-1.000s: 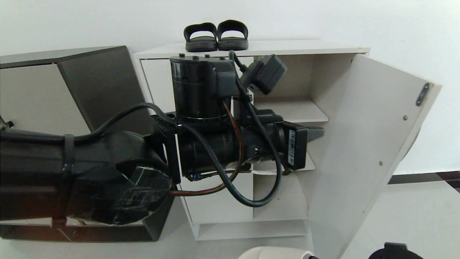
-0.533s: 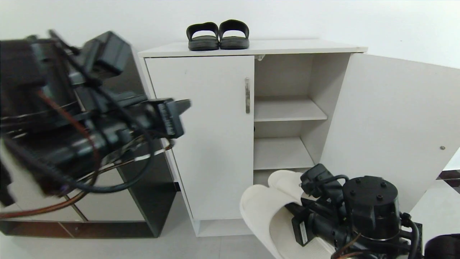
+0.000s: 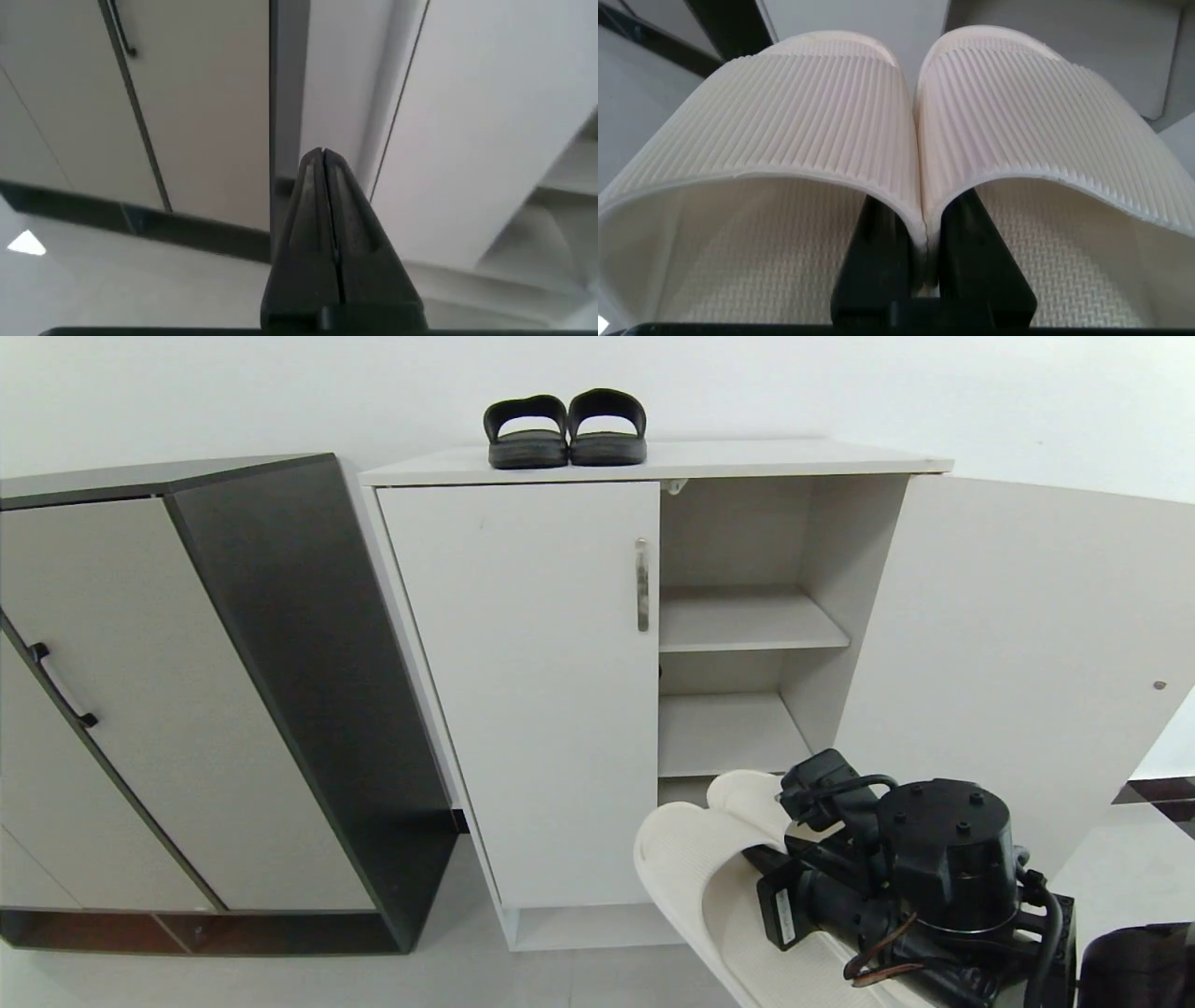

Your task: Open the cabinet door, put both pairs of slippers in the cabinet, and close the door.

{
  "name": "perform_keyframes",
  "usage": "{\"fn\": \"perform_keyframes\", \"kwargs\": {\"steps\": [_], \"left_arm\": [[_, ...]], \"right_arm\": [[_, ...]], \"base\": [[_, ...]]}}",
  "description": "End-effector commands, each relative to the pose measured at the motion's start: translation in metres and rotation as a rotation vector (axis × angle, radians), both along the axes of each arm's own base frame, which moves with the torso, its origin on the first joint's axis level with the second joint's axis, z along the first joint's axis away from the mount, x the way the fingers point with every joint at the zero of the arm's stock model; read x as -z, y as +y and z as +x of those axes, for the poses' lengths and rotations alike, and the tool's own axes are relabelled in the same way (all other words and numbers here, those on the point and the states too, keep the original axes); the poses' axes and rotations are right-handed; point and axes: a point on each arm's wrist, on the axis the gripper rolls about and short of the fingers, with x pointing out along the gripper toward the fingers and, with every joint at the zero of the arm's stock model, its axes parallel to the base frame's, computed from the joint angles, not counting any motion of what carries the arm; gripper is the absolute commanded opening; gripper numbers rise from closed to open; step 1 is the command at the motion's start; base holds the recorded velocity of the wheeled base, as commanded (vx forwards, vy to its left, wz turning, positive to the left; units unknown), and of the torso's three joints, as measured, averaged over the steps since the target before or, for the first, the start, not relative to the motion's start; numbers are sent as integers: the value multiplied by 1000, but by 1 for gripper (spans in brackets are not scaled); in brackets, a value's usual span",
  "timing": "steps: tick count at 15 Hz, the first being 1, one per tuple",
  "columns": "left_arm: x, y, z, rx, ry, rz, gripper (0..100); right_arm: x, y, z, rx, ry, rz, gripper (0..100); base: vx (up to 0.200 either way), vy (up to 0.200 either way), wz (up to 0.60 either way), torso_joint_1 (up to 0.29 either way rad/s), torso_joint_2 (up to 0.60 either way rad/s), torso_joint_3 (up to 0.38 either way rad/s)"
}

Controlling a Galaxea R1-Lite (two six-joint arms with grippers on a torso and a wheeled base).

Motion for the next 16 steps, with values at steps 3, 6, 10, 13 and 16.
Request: {"fn": "perform_keyframes", "kwargs": {"steps": [3,6,10,13,16], "left_arm": [[74,-8,-36,329,-48,77,0],[73,-9,-36,338,-62,77,0],[73,-8,-36,330,-65,42,0],[73,-8,-36,326,-65,41,0],[73,-8,-36,326,-65,43,0]], "right_arm": [[3,0,0,-1,8,-8,0],[3,1,-1,-5,7,-9,0],[5,4,1,-5,10,-7,0],[11,8,5,-4,25,-19,0],[16,12,7,-9,22,-15,0]], "base": [[0,0,0,0,0,0],[0,0,0,0,0,0],[0,0,0,0,0,0],[0,0,0,0,0,0],[0,0,0,0,0,0]]}}
